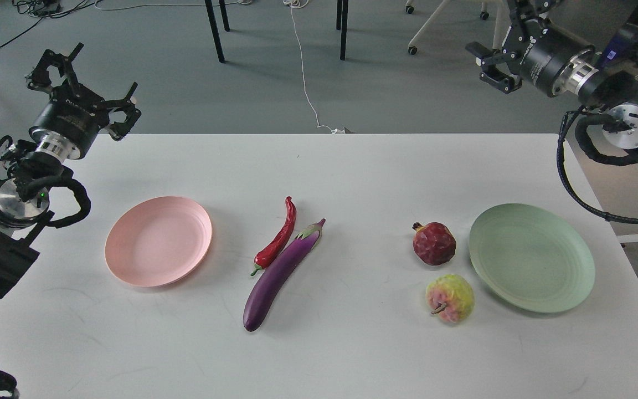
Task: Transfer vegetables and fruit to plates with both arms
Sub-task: 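Move the right gripper toward the dark red pomegranate, then grasp the pomegranate with the right gripper, then carry the pomegranate onto the green plate and release it, then lower the right gripper onto the peach and grasp it, then lift the peach onto the green plate and release it, then raise the right gripper away and swing the left arm forward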
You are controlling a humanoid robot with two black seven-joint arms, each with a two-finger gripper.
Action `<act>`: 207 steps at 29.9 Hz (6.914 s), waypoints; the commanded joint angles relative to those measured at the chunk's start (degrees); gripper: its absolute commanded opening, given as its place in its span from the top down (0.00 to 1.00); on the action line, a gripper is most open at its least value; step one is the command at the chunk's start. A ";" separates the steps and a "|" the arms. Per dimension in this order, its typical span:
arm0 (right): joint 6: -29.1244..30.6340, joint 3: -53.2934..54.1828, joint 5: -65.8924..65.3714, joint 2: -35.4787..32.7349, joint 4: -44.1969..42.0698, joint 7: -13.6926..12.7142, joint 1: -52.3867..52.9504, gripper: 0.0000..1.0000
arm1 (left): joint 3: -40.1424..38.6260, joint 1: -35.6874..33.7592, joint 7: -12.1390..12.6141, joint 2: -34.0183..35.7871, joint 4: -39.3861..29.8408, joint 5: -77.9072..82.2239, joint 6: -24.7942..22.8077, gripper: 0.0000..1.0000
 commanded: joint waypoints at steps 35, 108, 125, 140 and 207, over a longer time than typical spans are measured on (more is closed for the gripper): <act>-15.70 -61.24 -34.89 31.91 21.17 0.25 17.98 0.05 | 0.07 0.99 -0.14 0.75 -0.15 0.15 -0.16 0.02; -22.39 -60.20 -37.96 21.44 43.41 -0.01 31.69 0.04 | 0.42 1.78 -0.14 0.22 -0.42 0.15 -0.16 0.02; -22.56 -63.45 -38.76 23.13 42.79 0.51 23.43 0.07 | 0.42 2.65 -0.05 1.72 -0.15 0.07 -0.16 0.02; -25.82 -63.01 -38.84 24.44 40.51 0.60 18.50 0.25 | 0.42 2.65 -0.05 2.15 0.02 0.15 -0.16 0.02; -27.22 -7.68 -44.21 -12.21 19.33 0.42 -3.97 0.02 | 1.21 -6.04 -0.14 4.18 -0.42 18.23 -0.02 0.02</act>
